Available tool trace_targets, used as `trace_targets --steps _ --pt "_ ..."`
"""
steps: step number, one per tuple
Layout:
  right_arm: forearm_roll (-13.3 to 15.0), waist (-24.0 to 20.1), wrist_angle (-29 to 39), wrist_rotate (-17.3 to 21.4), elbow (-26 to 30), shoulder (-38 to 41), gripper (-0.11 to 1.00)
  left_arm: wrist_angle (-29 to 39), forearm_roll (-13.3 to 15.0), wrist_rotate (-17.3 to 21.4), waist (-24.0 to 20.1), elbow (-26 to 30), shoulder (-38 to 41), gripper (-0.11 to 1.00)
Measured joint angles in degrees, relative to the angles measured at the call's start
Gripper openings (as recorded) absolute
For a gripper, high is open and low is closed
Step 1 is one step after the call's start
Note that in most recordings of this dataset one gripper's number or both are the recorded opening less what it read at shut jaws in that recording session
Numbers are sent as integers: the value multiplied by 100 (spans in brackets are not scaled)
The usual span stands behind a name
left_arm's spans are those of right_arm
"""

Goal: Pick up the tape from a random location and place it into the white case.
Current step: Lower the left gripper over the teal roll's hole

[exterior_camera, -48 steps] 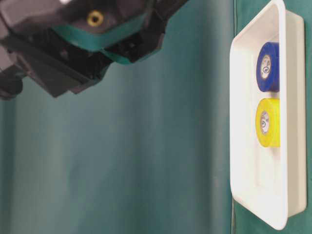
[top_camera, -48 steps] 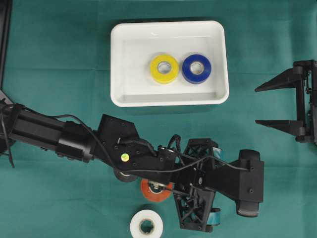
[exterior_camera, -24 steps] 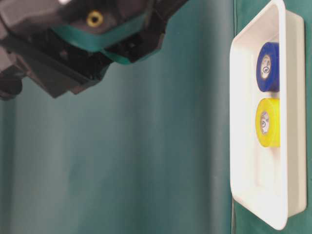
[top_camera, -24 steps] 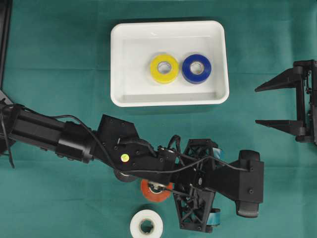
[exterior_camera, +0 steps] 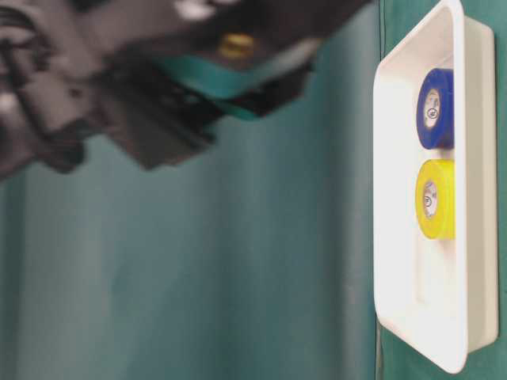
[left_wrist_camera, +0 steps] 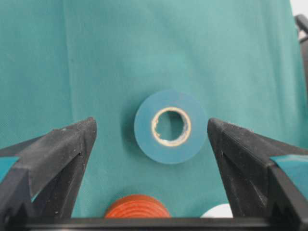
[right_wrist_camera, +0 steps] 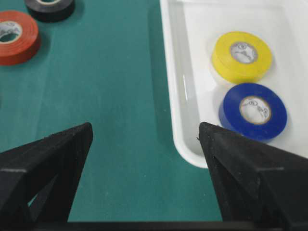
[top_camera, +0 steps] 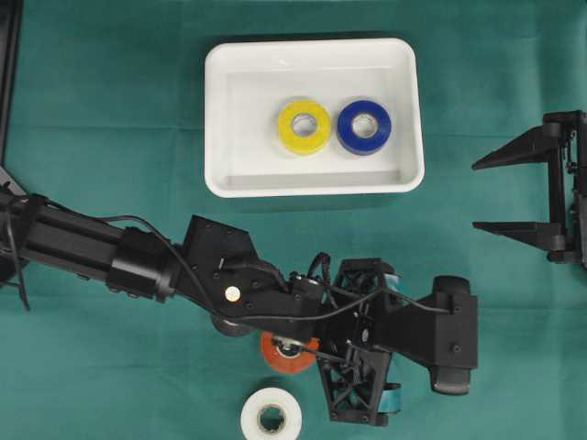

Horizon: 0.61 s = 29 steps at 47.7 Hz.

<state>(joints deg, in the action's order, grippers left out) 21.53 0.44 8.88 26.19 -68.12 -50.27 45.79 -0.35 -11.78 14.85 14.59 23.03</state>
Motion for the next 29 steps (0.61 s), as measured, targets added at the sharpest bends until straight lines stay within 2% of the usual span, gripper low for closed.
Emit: trace_targets --steps 22,29 --pt "0 0 0 0 0 53 88 -413 0 -9 0 -237 694 96" --pt "-9 0 -9 0 0 105 88 -527 0 -211 0 -290 993 96"
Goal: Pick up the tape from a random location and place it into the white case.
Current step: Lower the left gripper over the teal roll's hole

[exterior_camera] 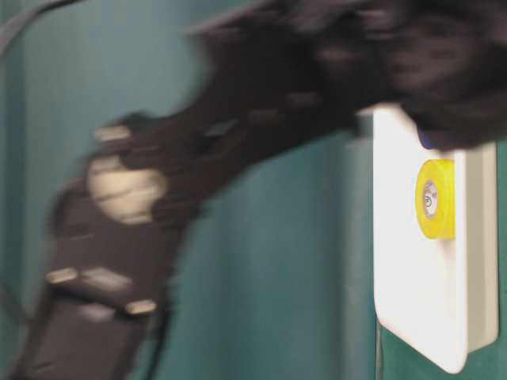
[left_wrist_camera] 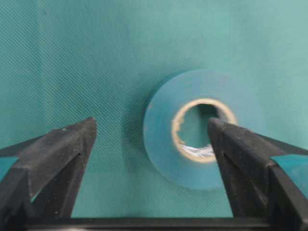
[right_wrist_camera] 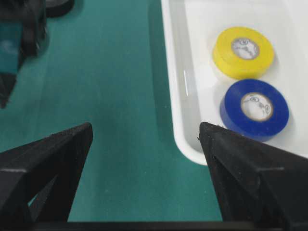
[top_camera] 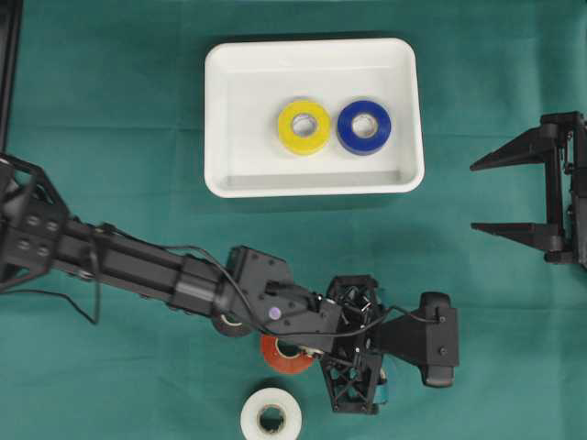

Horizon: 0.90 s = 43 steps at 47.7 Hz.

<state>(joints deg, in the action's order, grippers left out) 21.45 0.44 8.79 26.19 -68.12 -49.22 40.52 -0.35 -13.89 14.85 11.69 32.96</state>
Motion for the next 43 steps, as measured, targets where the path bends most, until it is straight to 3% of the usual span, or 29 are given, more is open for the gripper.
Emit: trace_targets --steps 28,32,40,43 --pt "9 0 0 0 0 88 88 -167 -26 -123 -18 -53 237 93" --pt "9 0 0 0 0 97 88 -70 -44 -114 -18 -53 237 78" --pt "9 0 0 0 0 114 88 141 -35 -132 -18 0 229 29" --pt "9 -9 0 0 0 123 88 176 -44 -114 -18 18 237 20"
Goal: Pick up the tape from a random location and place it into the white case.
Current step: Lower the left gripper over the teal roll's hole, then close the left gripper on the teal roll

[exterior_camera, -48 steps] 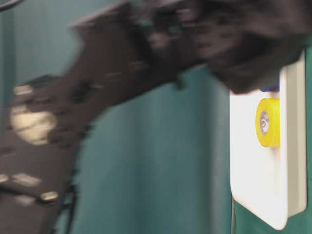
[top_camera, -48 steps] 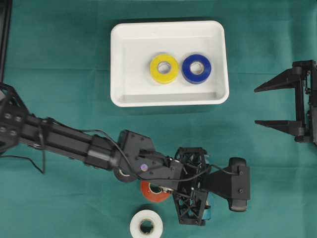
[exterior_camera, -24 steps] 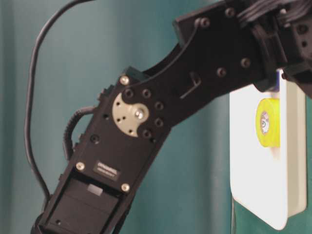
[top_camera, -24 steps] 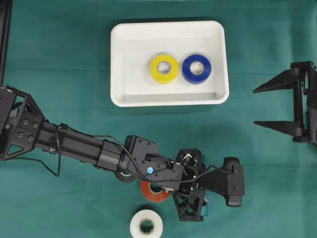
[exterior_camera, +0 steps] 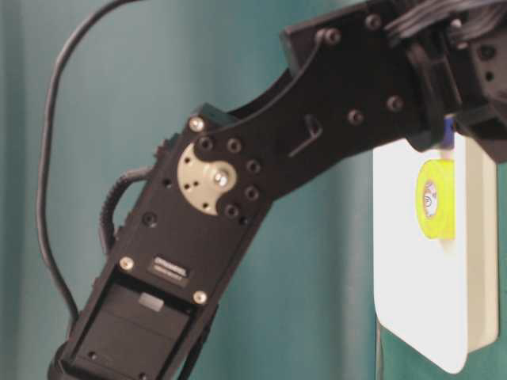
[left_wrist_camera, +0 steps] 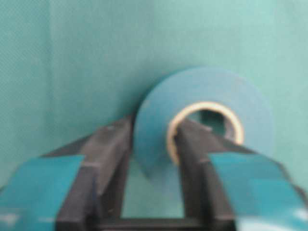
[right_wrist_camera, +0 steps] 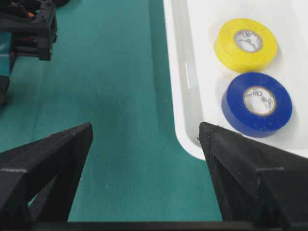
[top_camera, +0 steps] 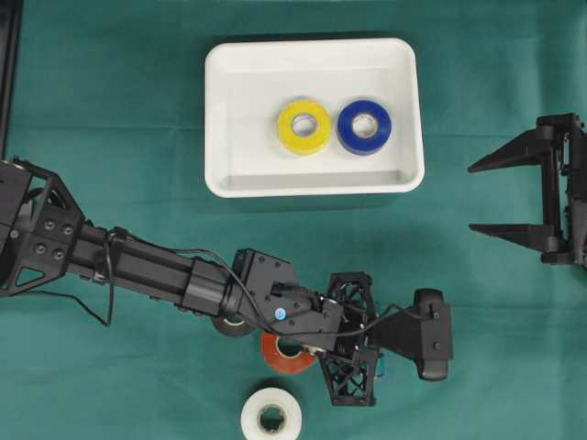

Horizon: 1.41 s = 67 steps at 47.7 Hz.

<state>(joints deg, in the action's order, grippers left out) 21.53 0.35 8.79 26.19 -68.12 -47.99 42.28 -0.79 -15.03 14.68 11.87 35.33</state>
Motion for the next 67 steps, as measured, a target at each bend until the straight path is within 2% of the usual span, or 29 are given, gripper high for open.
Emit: trace_targets --steps 35,51,67 --pt "0 9 9 0 0 18 88 132 9 -9 70 18 -88 20" --pt "0 9 0 0 0 18 88 800 26 -79 193 246 -519 20" --pt "0 9 0 0 0 18 88 1151 -9 -97 229 563 -1028 20"
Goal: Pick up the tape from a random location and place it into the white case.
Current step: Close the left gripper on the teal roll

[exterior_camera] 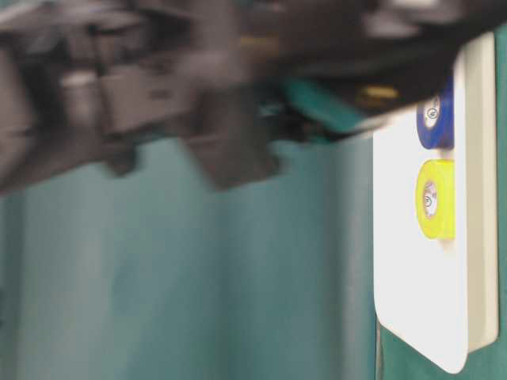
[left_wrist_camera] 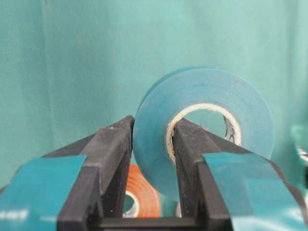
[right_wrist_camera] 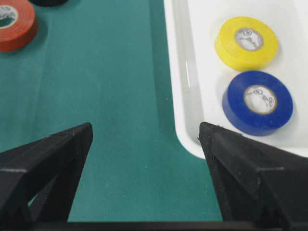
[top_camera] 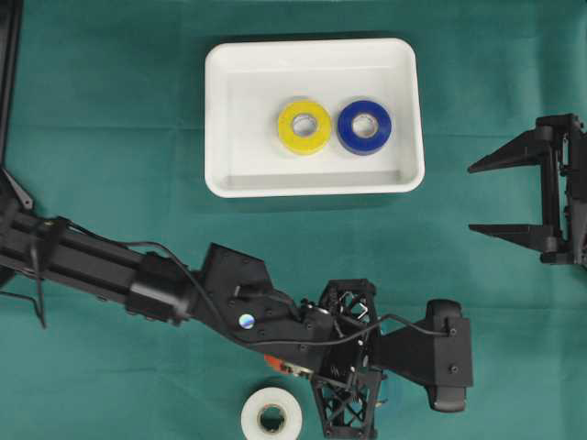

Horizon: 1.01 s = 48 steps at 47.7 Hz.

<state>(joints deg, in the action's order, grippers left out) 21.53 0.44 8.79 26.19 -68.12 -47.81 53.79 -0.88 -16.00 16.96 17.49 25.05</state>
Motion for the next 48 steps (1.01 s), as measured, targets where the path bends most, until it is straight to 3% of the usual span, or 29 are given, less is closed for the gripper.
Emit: trace_targets --steps 29,48 --pt "0 0 0 9 0 0 88 1028 -114 35 18 940 -158 20" --pt "0 0 0 9 0 0 88 1055 -123 35 18 949 -158 20"
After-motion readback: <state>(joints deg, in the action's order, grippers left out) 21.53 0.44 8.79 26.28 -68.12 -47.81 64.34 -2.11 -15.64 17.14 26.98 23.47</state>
